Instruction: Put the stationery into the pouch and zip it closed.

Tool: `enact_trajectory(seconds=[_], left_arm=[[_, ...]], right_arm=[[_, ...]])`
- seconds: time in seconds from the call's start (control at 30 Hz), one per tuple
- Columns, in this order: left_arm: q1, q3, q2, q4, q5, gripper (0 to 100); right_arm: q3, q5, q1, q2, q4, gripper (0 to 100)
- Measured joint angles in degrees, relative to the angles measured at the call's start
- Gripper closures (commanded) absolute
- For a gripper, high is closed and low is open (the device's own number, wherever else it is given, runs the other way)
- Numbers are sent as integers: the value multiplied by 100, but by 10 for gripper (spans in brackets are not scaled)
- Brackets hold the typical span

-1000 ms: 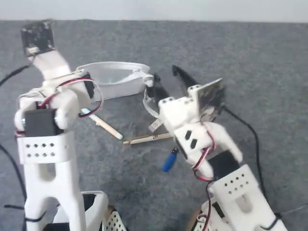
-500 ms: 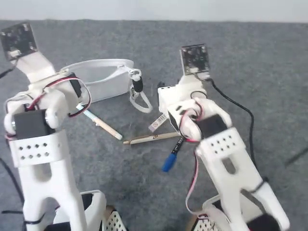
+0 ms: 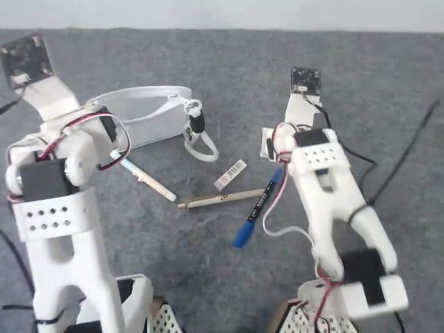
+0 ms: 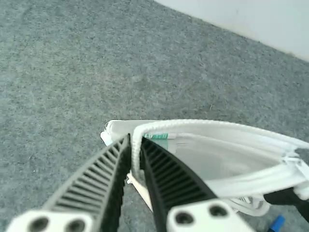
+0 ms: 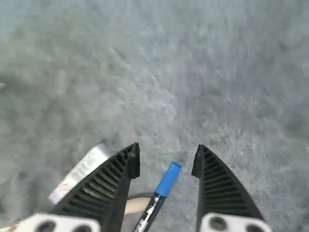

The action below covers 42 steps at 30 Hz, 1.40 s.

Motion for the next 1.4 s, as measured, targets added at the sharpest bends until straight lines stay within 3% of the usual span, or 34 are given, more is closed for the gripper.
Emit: enact_trajectory(seconds=[0.3,0.63,0.9,1.07,1.4], left_arm=[[0,0,0,-9,0,990],[0,0,0,-9,0,990],[0,0,0,-9,0,990],[0,0,0,-9,0,990],[-9,158,-9,-202,0,990]], right_arm=[[-1363,-466,97,1574,809,828],[-2215,-475,141,2778,905,828],[-2488,-492,141,3033,958,832],[-2505,-492,185,3042,993,894],[-2646,-475,149,3051,1635,823]])
